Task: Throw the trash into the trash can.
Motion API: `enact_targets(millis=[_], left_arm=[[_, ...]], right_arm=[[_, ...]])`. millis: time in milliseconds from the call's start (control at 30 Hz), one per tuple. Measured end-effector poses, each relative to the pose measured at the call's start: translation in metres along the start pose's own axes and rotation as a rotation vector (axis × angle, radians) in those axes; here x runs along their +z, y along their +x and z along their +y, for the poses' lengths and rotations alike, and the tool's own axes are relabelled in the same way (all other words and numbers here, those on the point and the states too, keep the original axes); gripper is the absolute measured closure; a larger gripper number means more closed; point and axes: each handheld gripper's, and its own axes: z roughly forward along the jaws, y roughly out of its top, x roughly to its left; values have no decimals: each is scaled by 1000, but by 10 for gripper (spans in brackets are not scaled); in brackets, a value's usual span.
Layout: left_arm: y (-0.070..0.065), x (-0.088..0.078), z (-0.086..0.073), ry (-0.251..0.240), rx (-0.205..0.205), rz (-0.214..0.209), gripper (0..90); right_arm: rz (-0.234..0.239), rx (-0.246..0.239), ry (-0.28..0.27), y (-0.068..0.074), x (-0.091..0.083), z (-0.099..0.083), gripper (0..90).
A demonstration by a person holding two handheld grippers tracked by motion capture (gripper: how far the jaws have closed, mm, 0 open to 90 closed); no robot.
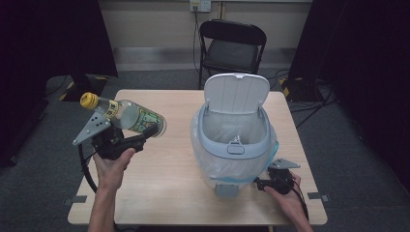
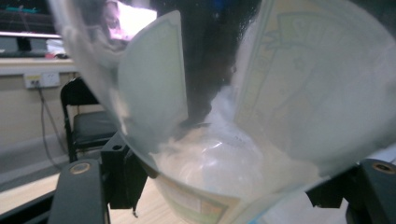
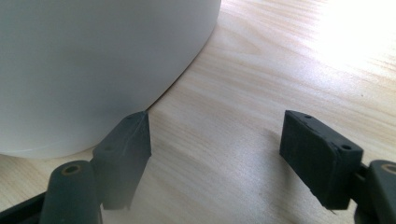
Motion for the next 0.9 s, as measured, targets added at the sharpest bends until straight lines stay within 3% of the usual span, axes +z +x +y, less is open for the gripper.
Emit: enact_targets(millis=[67,133,533,900], left_arm=[[-1,2,6,0,-4,-29,283],[-3,5,13,10,13,-29,283],[-21,20,45,-56,26,-92,283],[-34,42,57,-62,33,-167,283]], right_arm=[[0,0,0,0,0,0,236],[0,0,0,0,0,0,236],[0,0,0,0,0,0,236],[-1,0,0,0,0,0,236]])
